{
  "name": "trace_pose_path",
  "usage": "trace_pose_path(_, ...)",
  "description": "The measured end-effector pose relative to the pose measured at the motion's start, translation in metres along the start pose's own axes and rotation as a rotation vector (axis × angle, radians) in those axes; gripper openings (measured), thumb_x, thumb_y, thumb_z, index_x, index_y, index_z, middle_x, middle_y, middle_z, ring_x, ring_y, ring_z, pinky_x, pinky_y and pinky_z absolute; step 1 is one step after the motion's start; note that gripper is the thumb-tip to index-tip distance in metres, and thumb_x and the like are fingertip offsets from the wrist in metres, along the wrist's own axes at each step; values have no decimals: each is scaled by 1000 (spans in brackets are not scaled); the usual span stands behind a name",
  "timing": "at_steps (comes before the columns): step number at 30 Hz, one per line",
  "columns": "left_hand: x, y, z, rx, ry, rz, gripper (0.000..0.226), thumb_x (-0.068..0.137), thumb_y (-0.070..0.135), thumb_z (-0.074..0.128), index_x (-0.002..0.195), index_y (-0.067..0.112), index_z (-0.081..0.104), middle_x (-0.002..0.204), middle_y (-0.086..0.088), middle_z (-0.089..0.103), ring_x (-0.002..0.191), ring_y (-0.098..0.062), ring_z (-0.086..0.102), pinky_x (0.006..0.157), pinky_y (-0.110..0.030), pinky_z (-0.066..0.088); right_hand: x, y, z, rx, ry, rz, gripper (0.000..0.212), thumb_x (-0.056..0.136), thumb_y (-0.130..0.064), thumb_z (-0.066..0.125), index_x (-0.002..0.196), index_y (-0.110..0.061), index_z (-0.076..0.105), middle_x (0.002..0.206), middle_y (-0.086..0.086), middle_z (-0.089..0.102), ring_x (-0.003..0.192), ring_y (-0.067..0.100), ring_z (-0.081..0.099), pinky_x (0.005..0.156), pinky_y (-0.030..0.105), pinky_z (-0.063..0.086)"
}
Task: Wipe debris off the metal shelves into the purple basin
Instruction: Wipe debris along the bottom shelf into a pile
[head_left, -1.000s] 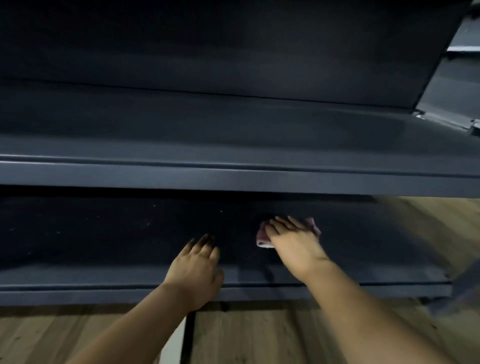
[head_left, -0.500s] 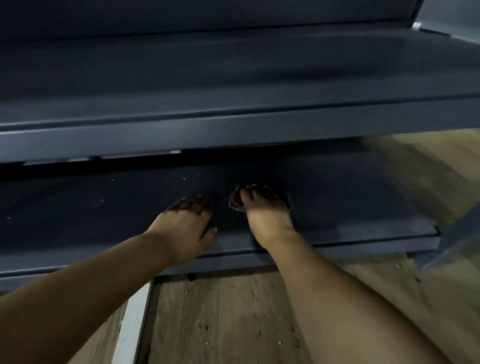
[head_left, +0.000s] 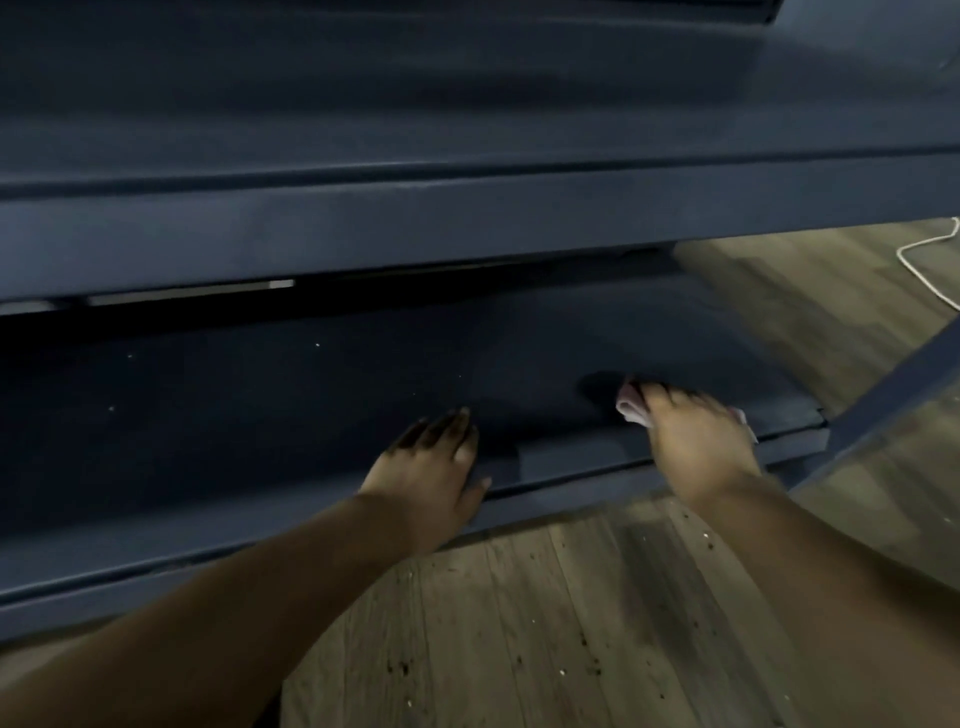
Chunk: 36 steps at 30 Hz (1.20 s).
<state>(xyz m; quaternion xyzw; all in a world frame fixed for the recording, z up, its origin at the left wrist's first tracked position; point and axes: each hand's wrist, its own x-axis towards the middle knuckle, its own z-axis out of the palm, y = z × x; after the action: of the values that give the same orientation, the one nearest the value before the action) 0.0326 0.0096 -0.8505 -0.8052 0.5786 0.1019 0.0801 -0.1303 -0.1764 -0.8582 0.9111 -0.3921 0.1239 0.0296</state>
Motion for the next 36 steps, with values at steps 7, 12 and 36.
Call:
trace_pose_path(7,15,-13,26,49,59,-13,68,100,52,5,151,10,-10,158,-6,-22,145,-17,-18,115,-30,-13,8,-28,51,136,-202,16,49,78,-25,44,103,12,65,102,29,67,92,42,66,83,51,52)
trace_pose_path(12,18,-21,47,-37,214,-55,97,89,61,-18,144,-4,28,154,-17,20,142,-21,22,114,-29,5,28,-63,55,154,-195,-99,54,93,-20,42,140,5,36,149,22,33,137,31,35,114,37,25)
trace_pose_path(36,92,43,28,58,533,154,81,97,50,-4,138,-1,43,149,-17,32,138,-25,34,112,-31,6,29,68,18,103,-240,174,49,97,-36,44,134,-5,44,139,15,47,129,28,43,105,32,32)
